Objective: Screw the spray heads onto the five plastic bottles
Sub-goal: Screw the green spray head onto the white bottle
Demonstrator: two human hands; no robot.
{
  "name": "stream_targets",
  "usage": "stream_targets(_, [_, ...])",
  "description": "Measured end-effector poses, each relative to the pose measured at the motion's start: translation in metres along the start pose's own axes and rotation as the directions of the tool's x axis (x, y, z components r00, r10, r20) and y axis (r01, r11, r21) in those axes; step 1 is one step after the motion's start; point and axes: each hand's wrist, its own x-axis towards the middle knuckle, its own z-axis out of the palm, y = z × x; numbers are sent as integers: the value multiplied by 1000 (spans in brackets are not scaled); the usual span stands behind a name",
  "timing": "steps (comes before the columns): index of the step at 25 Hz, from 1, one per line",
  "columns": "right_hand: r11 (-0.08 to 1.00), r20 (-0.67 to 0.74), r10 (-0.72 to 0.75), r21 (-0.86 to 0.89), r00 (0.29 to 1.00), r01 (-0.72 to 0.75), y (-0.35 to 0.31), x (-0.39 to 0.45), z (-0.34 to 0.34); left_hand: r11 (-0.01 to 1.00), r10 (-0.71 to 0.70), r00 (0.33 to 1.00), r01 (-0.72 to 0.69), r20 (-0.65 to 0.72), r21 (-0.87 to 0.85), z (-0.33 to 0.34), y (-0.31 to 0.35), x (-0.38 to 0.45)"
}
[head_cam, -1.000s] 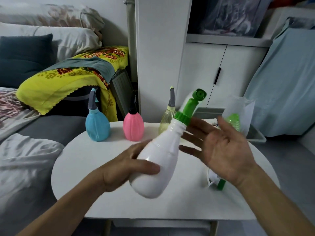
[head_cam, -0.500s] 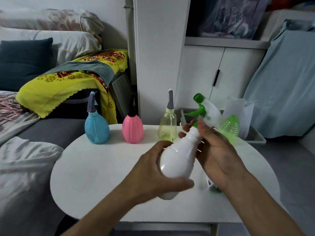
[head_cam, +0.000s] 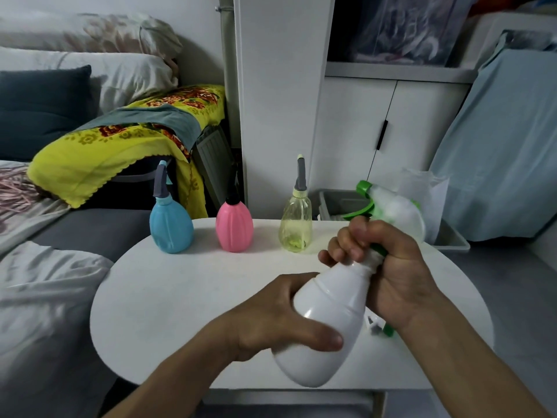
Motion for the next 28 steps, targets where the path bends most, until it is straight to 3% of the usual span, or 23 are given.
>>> stream_targets(3, [999,-22,14,-51,1000,-15,-9,1,-3,998,43,998,-41,-48,46,5,0,3])
stream_targets(5, [993,-10,77,-91,997,-77,-11,1,-6,985,67,992,-49,-105,168,7,-2,4])
stream_targets(7, [991,-40,123,-44,992,-125,-6,1,-8,962,67,986,-24,-154,271,2,-3,4])
stream_targets(8, [992,-49,127,21,991,-127,-3,0,-8,970,35,991,-2,-130,245,-1,-3,4])
stream_targets(10, [990,-70,106,102,992,-99,4,0,-6,984,-27,999,32,-32,174,-3,-1,2])
stream_targets(13, [997,-169,70,43,983,-63,5,2,-2,961,17,994,13,-105,278,2,-3,5])
stream_targets(19, [998,-314,-10,-68,949,-12,5,7,1,950,69,981,-9,-180,311,10,-8,9])
stream_targets(28, [990,-357,-101,-132,929,58,3,4,1,929,133,957,-29,-259,368,20,-14,14])
